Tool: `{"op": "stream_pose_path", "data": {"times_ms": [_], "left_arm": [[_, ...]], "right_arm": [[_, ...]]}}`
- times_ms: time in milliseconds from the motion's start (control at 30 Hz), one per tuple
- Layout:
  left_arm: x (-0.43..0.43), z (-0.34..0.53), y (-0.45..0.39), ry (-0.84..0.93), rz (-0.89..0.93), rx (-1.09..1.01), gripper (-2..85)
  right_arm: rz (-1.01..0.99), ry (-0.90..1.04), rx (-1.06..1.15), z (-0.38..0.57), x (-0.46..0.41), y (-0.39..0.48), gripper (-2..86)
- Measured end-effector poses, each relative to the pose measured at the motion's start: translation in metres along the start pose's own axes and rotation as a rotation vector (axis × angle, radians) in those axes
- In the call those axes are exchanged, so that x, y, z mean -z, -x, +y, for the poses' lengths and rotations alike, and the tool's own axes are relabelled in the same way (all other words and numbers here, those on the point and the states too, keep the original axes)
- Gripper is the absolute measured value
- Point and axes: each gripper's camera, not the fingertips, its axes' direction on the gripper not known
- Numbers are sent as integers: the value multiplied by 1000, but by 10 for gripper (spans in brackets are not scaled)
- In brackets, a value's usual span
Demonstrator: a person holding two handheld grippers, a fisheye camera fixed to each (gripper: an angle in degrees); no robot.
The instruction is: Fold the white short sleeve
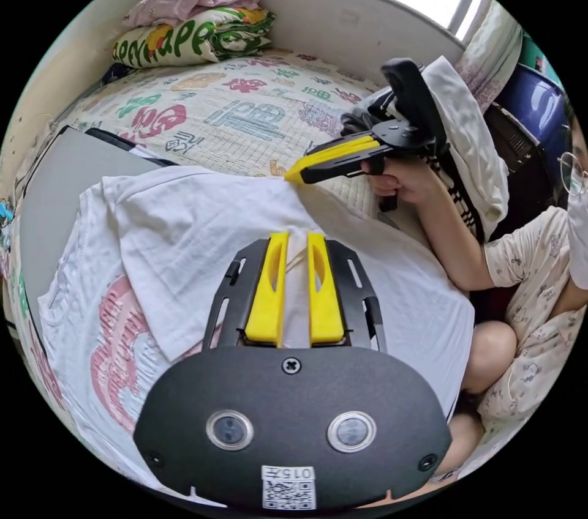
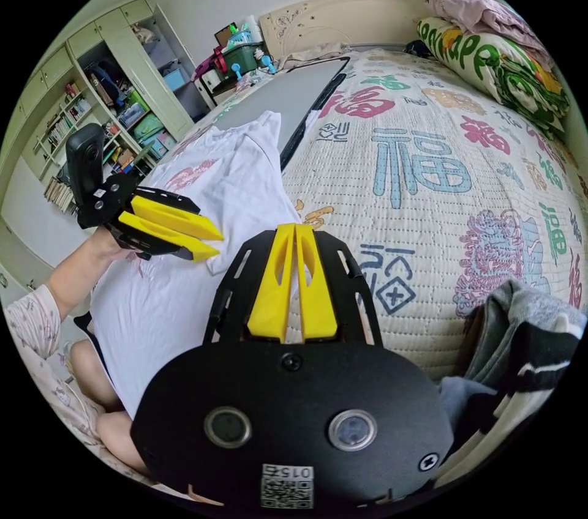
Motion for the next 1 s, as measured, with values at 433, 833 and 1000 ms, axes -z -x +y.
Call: {"op": "stream_pose_path", "data": {"times_ms": [433,833,1000], "left_arm": [[186,353,55,-525,-58,396,76],[246,901,147,-494,-231,1112,170],[213,940,149,-441,-239,997,160]], "right_arm": [[65,-186,-61,48,-6,-111,-3],[-384,-259,244,80,-54,-35,45],[-337,-69,410,34,-142,64,55]]}}
